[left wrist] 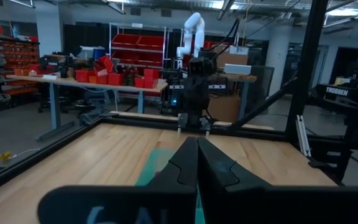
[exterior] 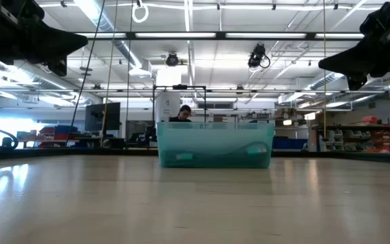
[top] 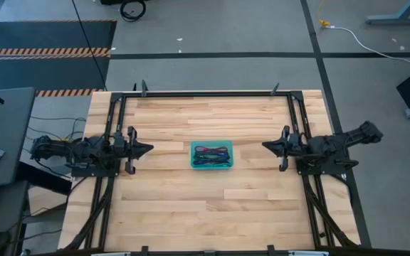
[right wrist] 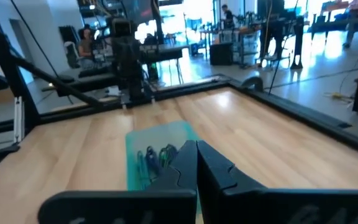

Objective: Pick and place USB-C Cables
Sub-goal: Return to Home Position

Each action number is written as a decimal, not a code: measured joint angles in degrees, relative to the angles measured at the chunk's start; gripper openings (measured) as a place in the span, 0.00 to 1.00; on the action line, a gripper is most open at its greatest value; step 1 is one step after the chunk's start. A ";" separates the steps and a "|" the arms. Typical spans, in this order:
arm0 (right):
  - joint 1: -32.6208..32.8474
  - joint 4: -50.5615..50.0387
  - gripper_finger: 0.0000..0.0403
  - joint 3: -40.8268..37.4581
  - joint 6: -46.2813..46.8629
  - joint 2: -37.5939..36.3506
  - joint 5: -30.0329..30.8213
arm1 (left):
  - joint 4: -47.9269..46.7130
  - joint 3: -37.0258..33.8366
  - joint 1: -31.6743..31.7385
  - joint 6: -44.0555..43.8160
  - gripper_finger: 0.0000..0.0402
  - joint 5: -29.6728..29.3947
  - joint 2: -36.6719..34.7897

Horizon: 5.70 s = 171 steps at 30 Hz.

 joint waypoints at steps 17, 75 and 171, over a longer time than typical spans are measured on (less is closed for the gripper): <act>-9.98 1.07 0.00 -0.61 -0.42 -2.29 -17.97 | -0.01 -0.01 0.00 -0.29 0.01 -0.66 0.02; -21.65 2.11 0.02 -1.84 -0.56 0.81 -31.81 | -4.76 -0.03 0.00 2.13 0.01 1.07 0.13; -21.65 2.09 0.02 -1.84 -0.58 0.81 -31.85 | -4.71 -0.05 -0.02 2.08 0.01 1.08 0.15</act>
